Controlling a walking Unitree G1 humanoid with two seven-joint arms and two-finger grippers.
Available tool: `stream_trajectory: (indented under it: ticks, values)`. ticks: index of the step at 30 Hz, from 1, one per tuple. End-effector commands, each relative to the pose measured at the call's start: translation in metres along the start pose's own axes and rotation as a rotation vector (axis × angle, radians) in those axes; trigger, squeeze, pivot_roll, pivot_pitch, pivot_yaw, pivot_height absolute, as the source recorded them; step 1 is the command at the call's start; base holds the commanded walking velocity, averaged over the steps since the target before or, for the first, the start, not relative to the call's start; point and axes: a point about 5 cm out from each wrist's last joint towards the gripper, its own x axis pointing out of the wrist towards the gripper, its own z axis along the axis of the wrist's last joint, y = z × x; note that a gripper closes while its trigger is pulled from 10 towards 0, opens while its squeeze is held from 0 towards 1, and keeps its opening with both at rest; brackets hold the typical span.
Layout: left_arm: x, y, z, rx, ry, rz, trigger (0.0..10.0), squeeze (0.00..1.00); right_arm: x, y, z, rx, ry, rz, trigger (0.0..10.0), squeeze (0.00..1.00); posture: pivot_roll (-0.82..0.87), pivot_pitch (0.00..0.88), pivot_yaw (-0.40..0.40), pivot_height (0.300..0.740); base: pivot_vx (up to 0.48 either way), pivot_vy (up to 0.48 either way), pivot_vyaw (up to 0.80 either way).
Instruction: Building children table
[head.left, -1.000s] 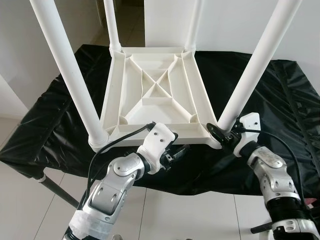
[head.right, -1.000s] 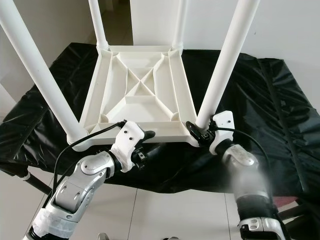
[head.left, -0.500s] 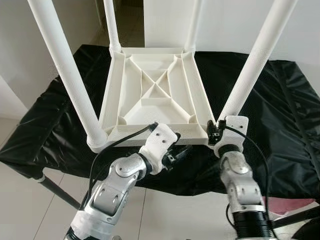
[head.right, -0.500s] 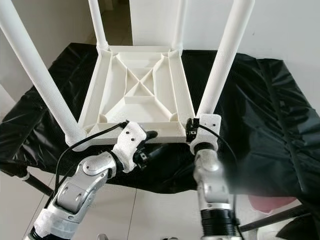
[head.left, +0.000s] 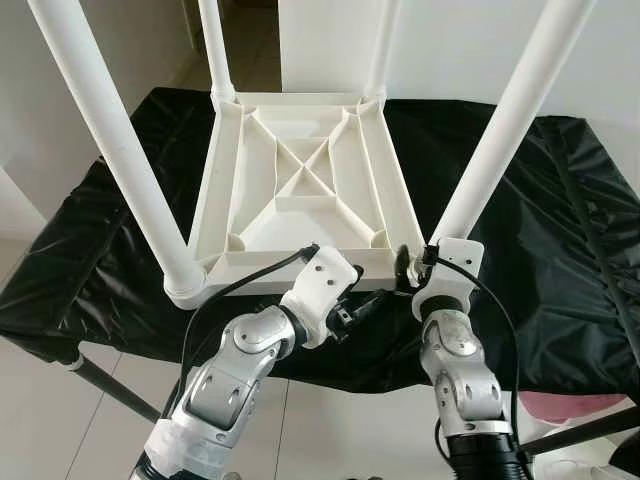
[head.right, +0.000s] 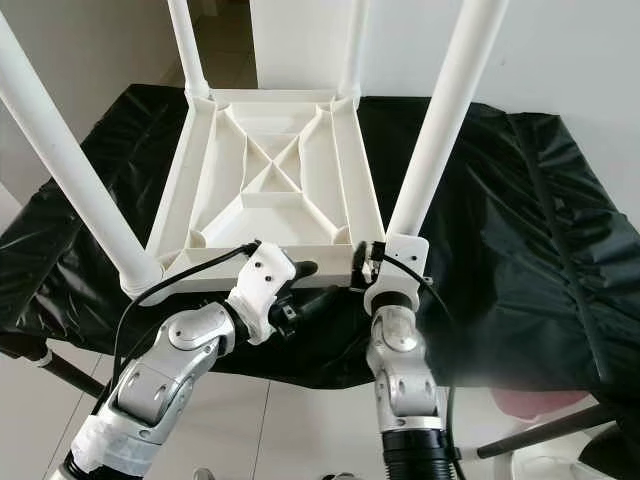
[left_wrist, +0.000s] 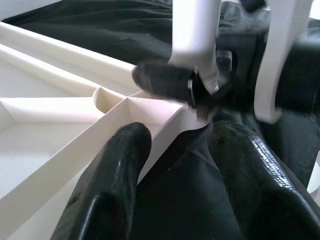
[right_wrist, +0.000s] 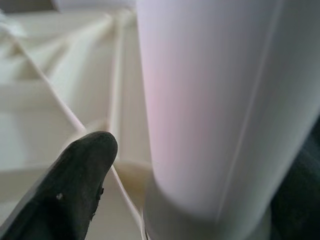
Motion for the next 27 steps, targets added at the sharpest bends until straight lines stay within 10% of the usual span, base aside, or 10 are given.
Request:
stream_trajectory:
  ticks: [1, 2, 4, 20, 22, 24, 26, 27]
  values:
    - [0.001, 0.0, -0.003, -0.004, 0.004, 0.031, 10.0, 0.0, 0.002, 0.0, 0.002, 0.036, -0.005, 0.065, 10.0, 1.0, -0.03, 0.077, 0.0, 0.74, 0.0, 0.0, 0.0]
    - [0.001, 0.0, -0.003, -0.004, 0.004, 0.031, 10.0, 0.0, 0.002, 0.0, 0.002, 0.036, -0.005, 0.065, 10.0, 1.0, -0.03, 0.077, 0.0, 0.74, 0.0, 0.0, 0.0]
    - [0.001, 0.001, -0.003, -0.001, 0.003, 0.033, 10.0, 0.0, 0.006, -0.006, 0.008, 0.0, -0.028, 0.142, 10.0, 0.0, -0.04, 0.079, -0.001, 0.74, 0.0, 0.0, 0.0]
    - [0.003, 0.006, -0.001, 0.003, -0.005, 0.068, 10.0, 0.0, 0.022, -0.031, 0.004, -0.207, 0.018, 0.579, 10.0, 0.0, -0.03, 0.078, -0.023, 0.74, 0.0, 0.0, 0.0]
    - [0.002, 0.006, -0.001, 0.005, -0.008, 0.068, 10.0, 0.0, 0.025, -0.035, 0.001, -0.224, 0.028, 0.598, 7.5, 0.0, -0.03, 0.077, -0.025, 0.74, 0.0, 0.0, 0.0]
    - [0.002, 0.006, -0.001, 0.005, -0.008, 0.067, 10.0, 0.0, 0.026, -0.036, 0.0, -0.221, 0.035, 0.603, 7.5, 0.0, -0.03, 0.077, -0.025, 0.74, 0.0, 0.0, 0.0]
    - [0.002, 0.006, -0.003, 0.01, -0.002, 0.059, 10.0, 0.0, 0.028, -0.04, -0.003, -0.224, 0.043, 0.613, 1.4, 0.0, -0.03, 0.077, -0.025, 0.74, 0.0, 0.0, 0.0]
    - [0.002, 0.006, -0.003, 0.01, -0.002, 0.059, 10.0, 0.0, 0.028, -0.04, -0.003, -0.224, 0.043, 0.613, 1.4, 0.0, -0.03, 0.077, -0.025, 0.74, 0.0, 0.0, 0.0]
